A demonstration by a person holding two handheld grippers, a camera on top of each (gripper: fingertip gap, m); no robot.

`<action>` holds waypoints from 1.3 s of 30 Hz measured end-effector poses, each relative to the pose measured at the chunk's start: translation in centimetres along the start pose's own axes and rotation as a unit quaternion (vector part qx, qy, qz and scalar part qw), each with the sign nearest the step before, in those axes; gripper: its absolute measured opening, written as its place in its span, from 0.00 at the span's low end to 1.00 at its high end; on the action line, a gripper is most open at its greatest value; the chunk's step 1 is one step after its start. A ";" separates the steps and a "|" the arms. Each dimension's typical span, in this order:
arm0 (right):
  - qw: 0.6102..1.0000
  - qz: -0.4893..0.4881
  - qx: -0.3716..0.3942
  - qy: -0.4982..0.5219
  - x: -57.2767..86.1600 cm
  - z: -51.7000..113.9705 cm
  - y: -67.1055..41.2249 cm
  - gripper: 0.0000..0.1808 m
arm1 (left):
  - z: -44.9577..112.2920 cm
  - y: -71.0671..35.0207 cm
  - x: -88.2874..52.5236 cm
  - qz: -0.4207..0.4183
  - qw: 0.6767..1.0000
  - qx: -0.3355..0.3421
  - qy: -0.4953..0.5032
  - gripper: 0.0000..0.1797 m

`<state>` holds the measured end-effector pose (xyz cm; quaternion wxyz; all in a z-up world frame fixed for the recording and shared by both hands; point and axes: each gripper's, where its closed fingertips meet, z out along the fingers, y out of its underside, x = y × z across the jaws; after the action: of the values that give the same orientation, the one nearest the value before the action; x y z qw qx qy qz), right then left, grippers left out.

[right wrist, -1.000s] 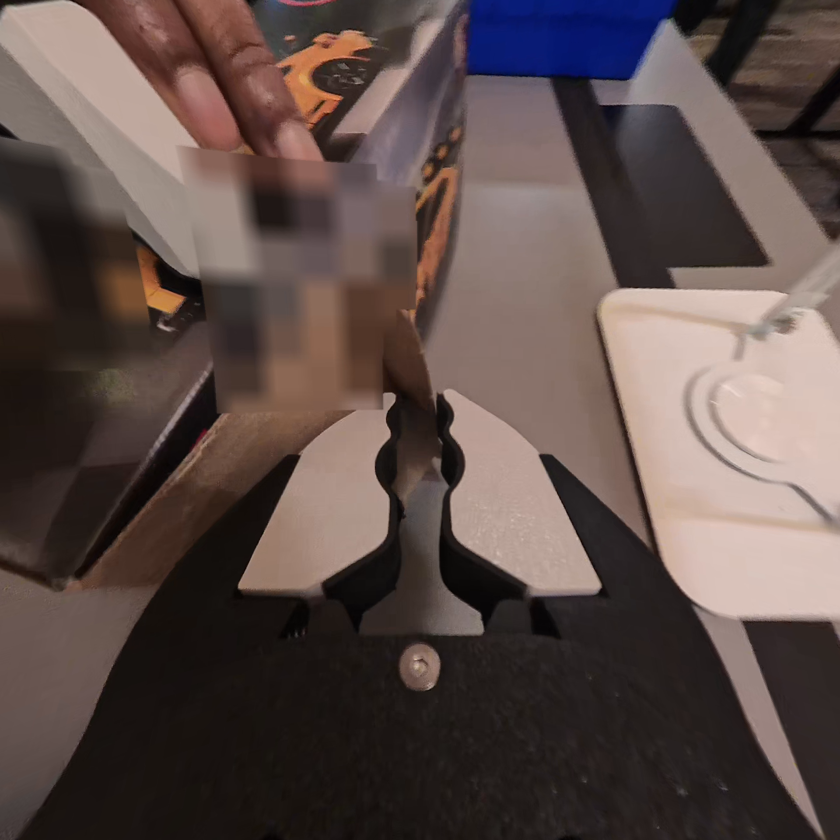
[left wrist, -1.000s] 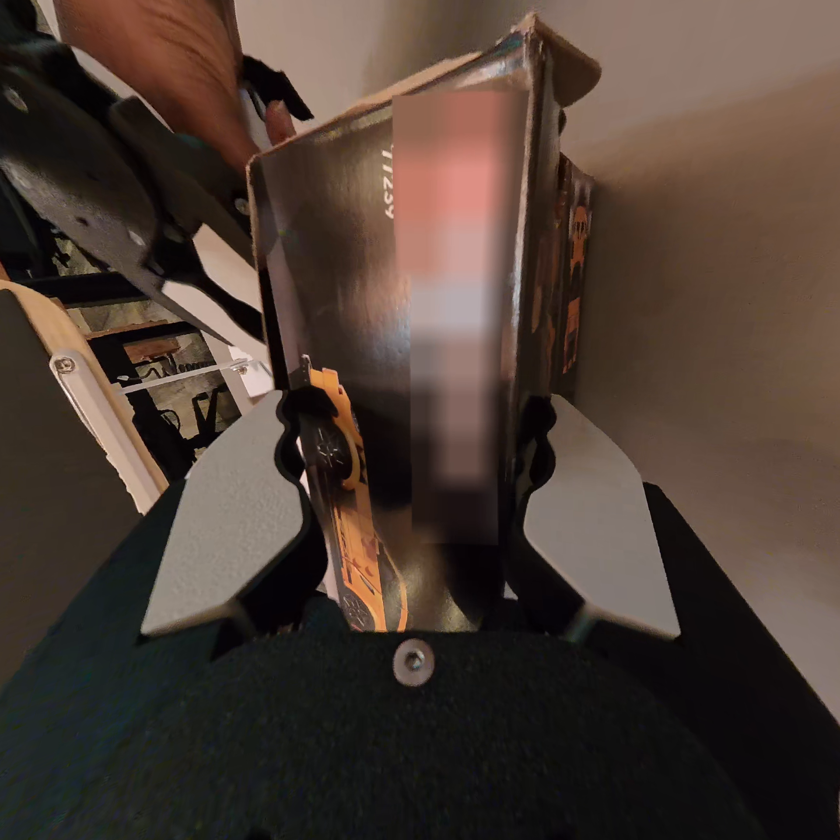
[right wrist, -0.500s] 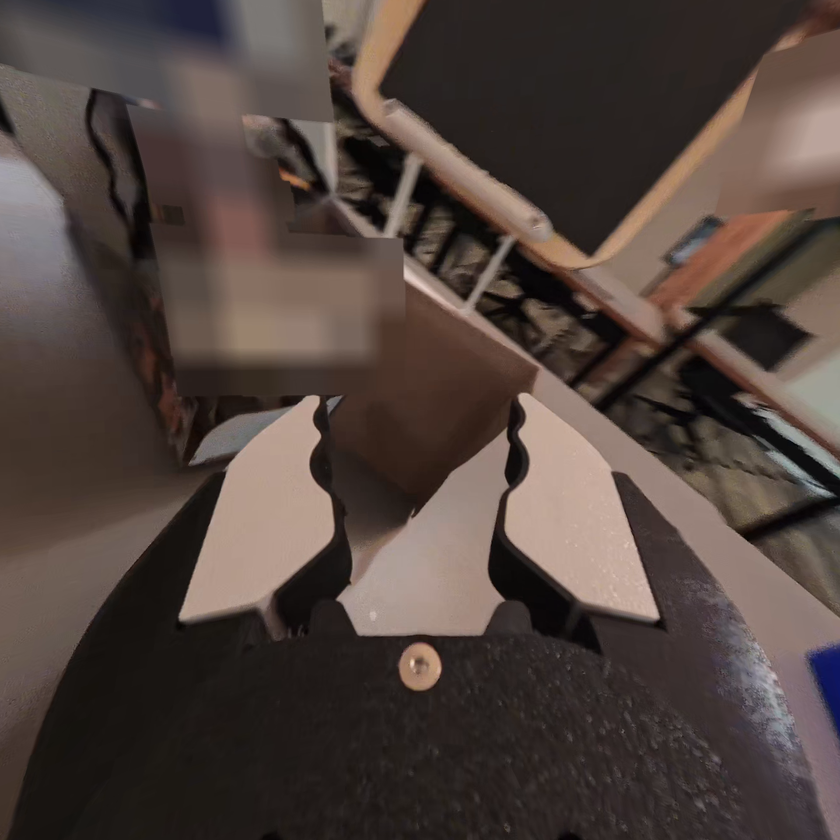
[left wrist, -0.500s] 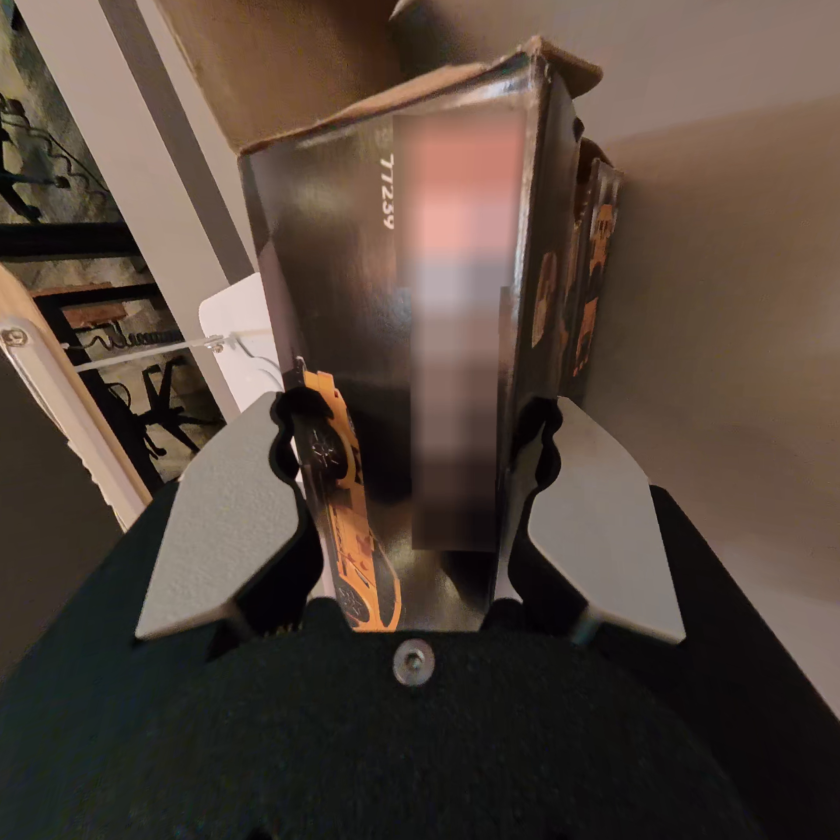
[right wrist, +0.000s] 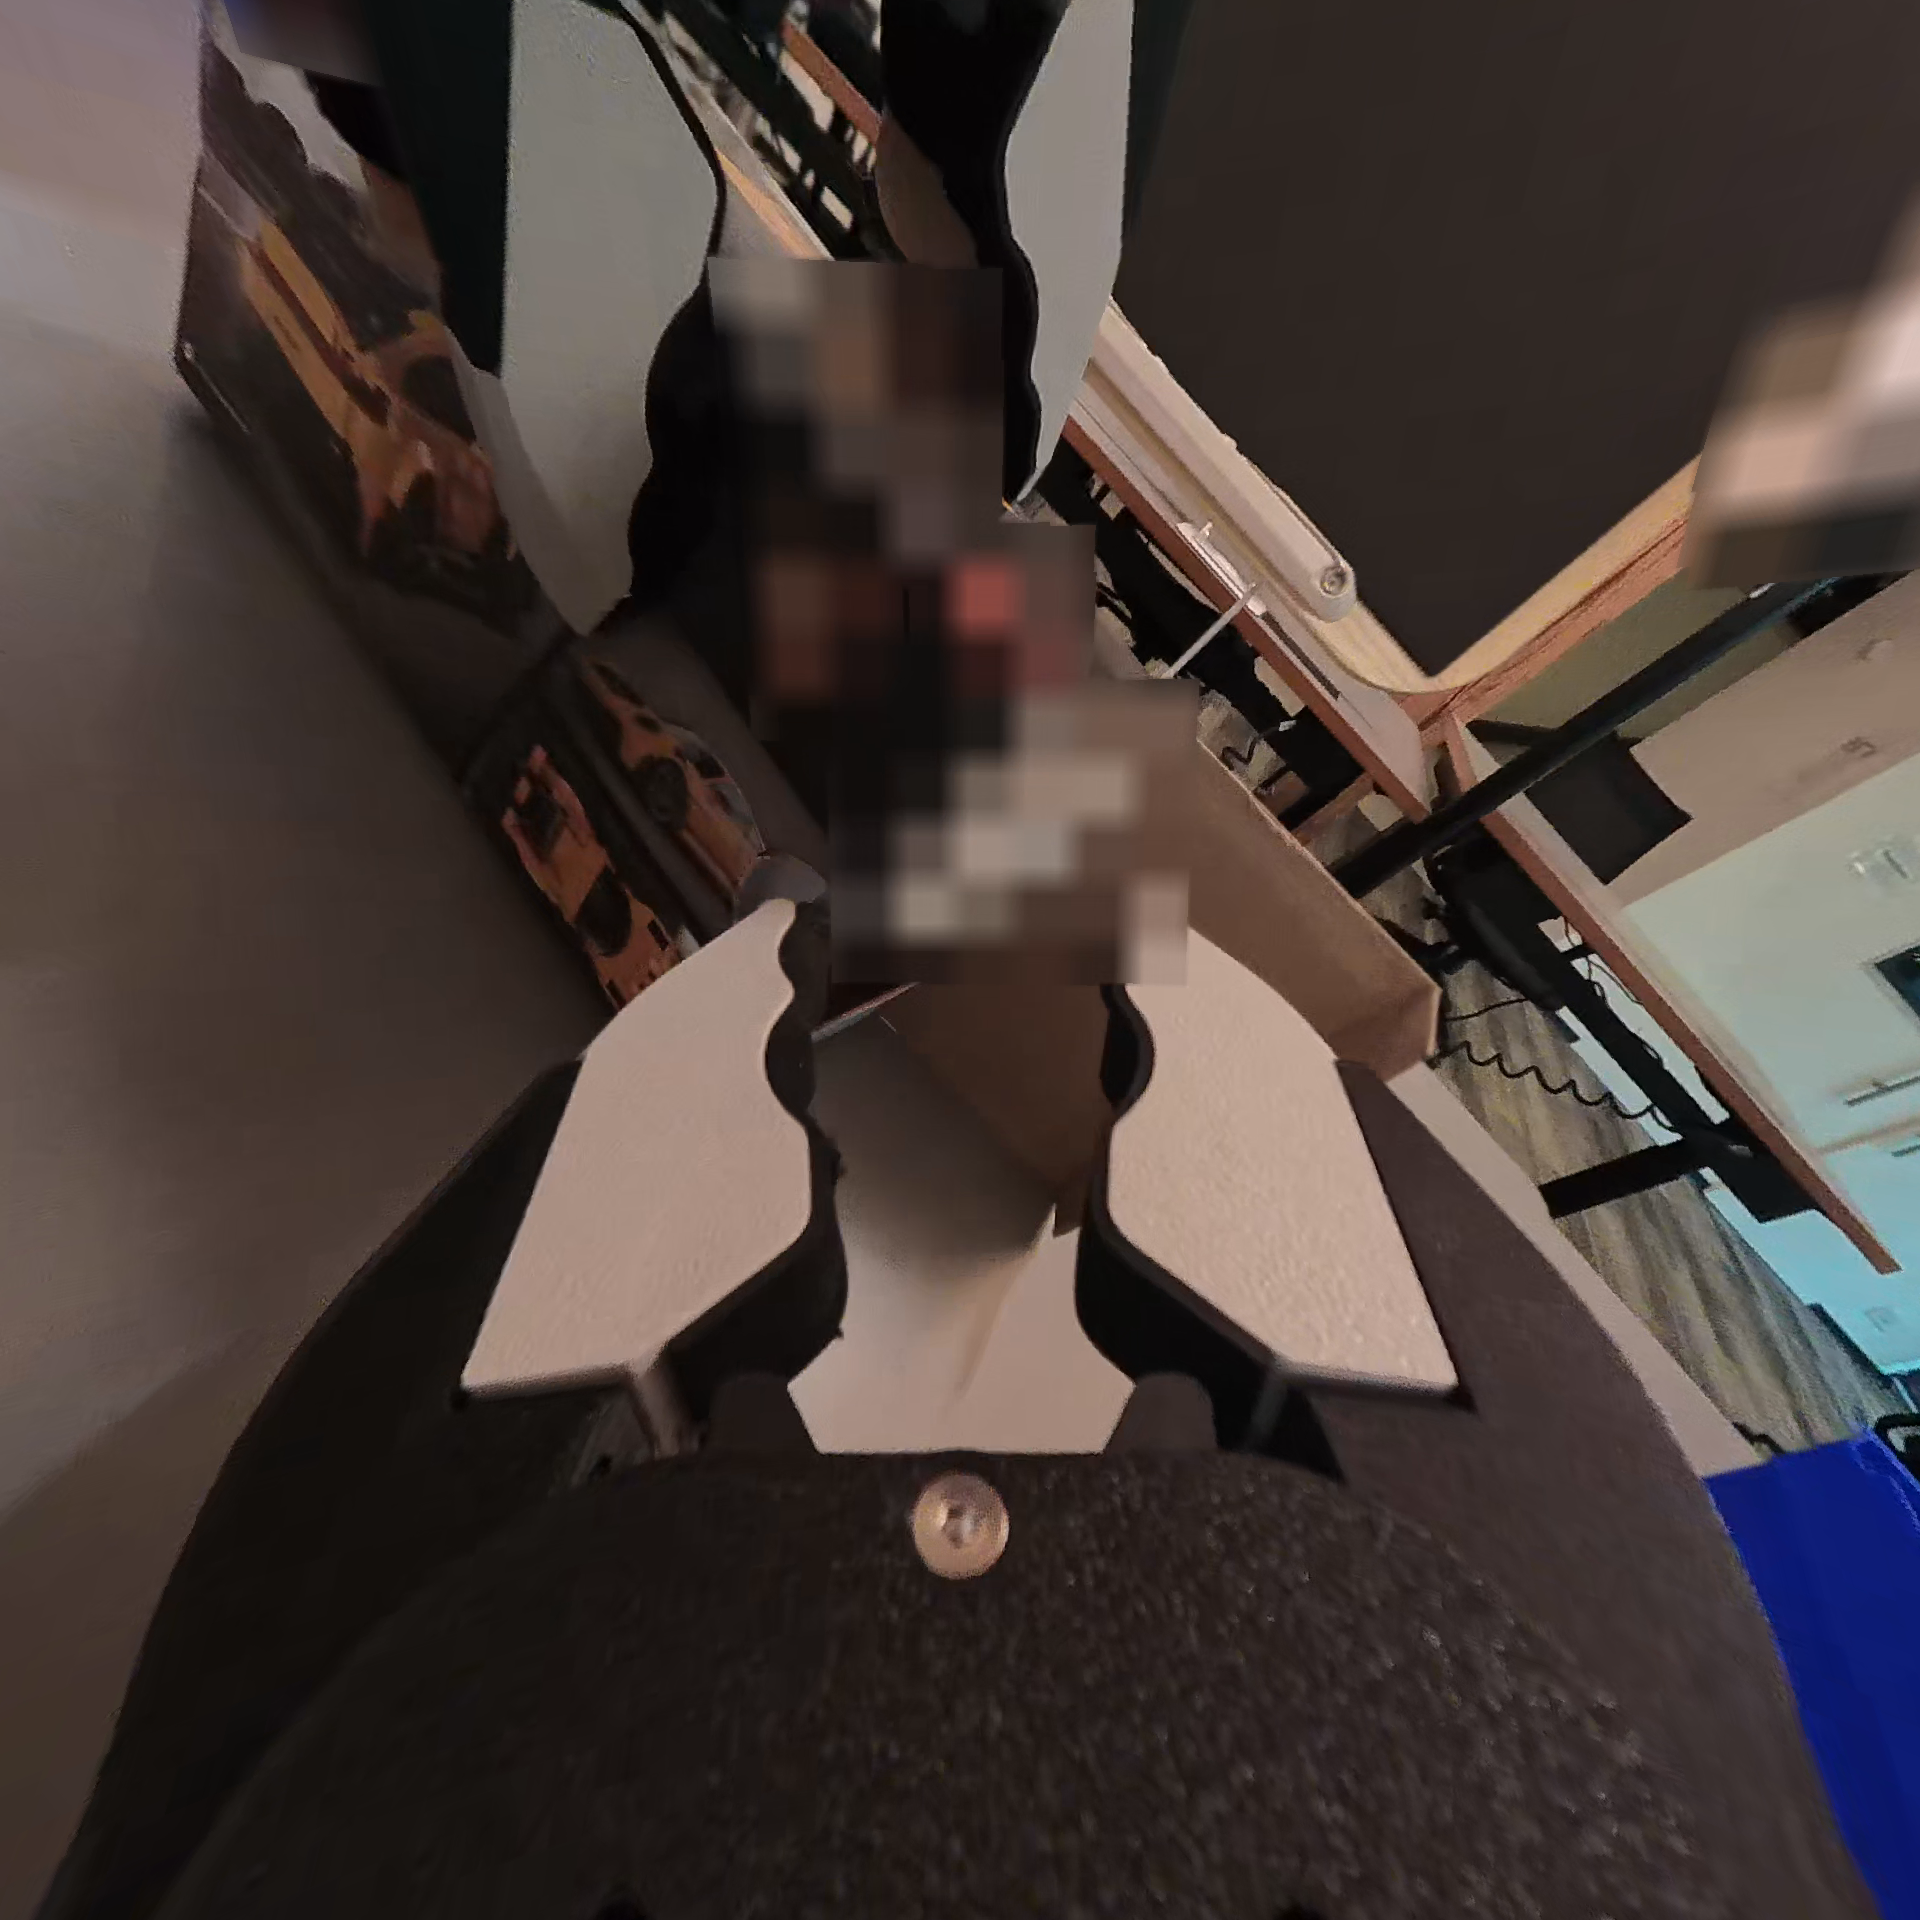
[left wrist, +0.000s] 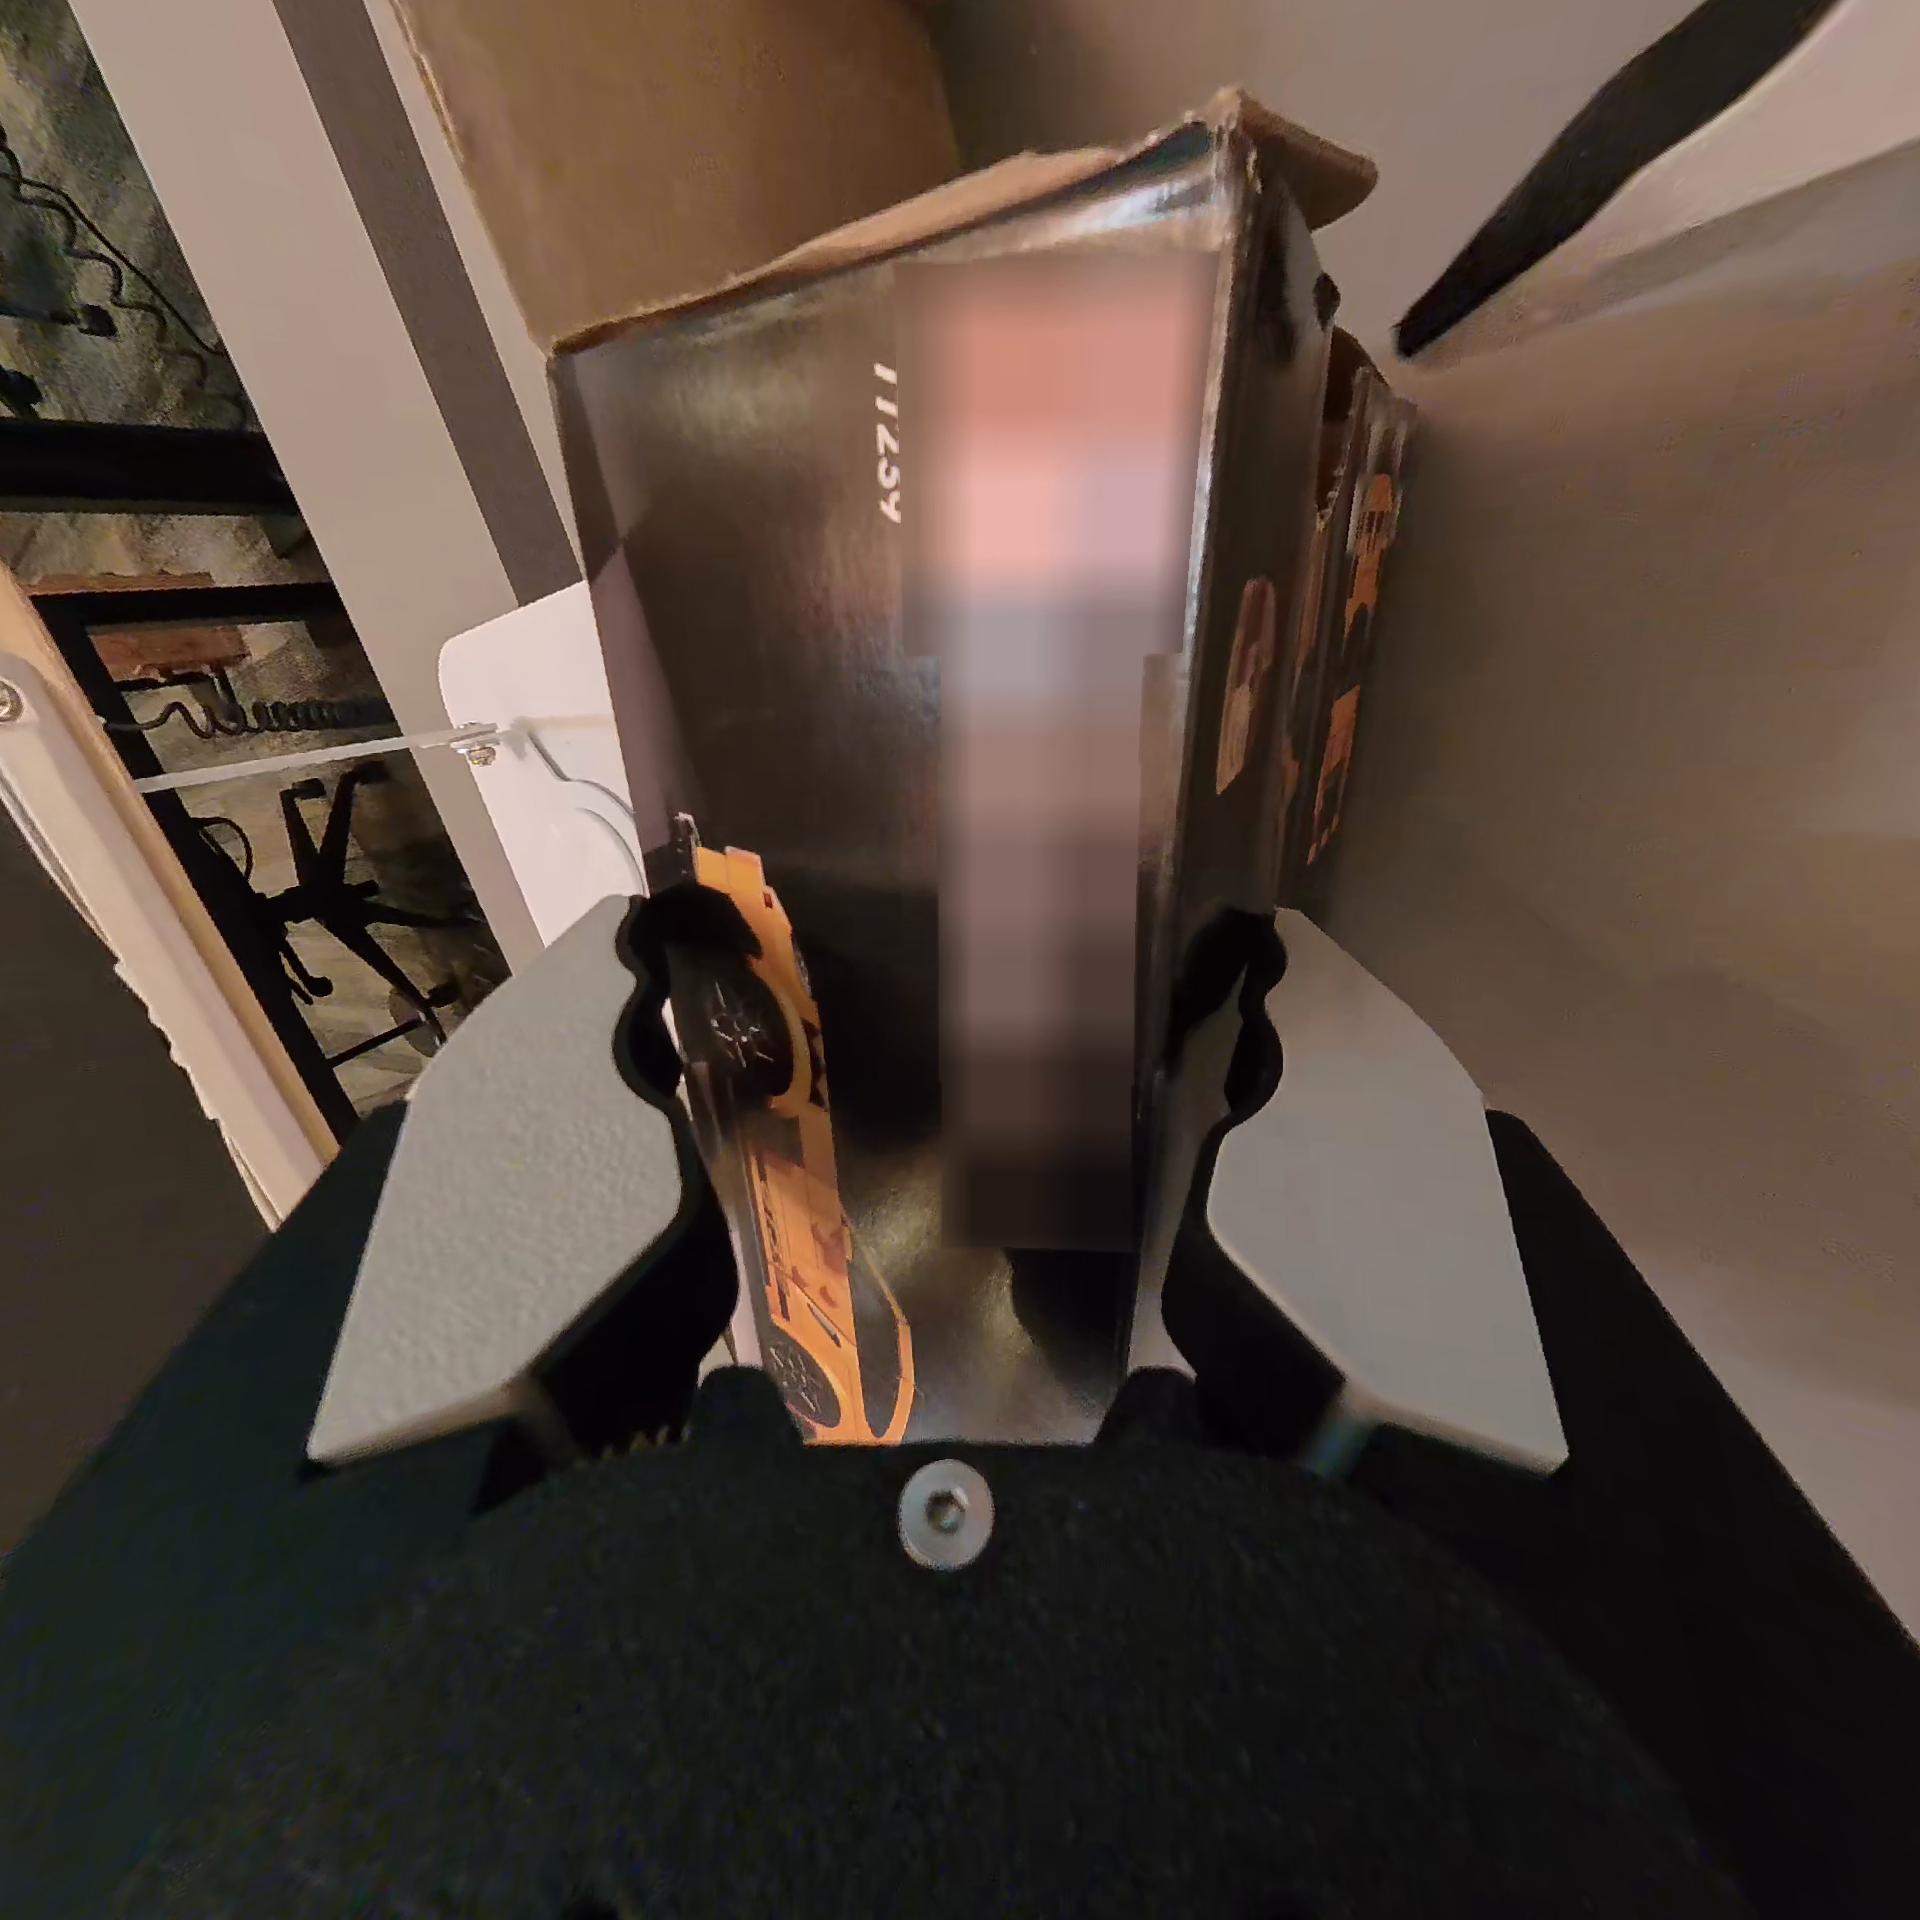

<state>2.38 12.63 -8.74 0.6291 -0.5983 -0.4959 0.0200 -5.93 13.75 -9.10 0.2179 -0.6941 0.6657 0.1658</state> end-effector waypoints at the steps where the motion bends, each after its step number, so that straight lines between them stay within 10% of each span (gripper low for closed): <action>1: 1.000 -0.011 0.002 0.002 0.0 0.3 -0.1 0.26 | 0.0 0.0 0.0 0.000 1.000 0.000 0.000 0.59; 12: 0.996 -0.085 0.000 0.015 0.9 -0.5 0.8 0.03 | 0.0 0.0 -0.1 0.003 1.000 0.000 0.005 0.58; 26: 0.979 -0.153 0.103 0.090 6.9 -1.1 -3.4 0.06 | 0.3 0.2 -0.4 -0.008 1.000 0.004 0.000 0.59; 39: 0.965 -0.079 0.186 -0.167 4.2 1.4 -7.1 0.00 | 0.4 0.2 -0.4 -0.001 1.000 0.011 -0.008 0.60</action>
<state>-0.45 14.27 -1.07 0.6370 -0.4180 -0.6272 0.1616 -6.12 14.25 -9.27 0.2313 -0.6911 0.6650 0.1635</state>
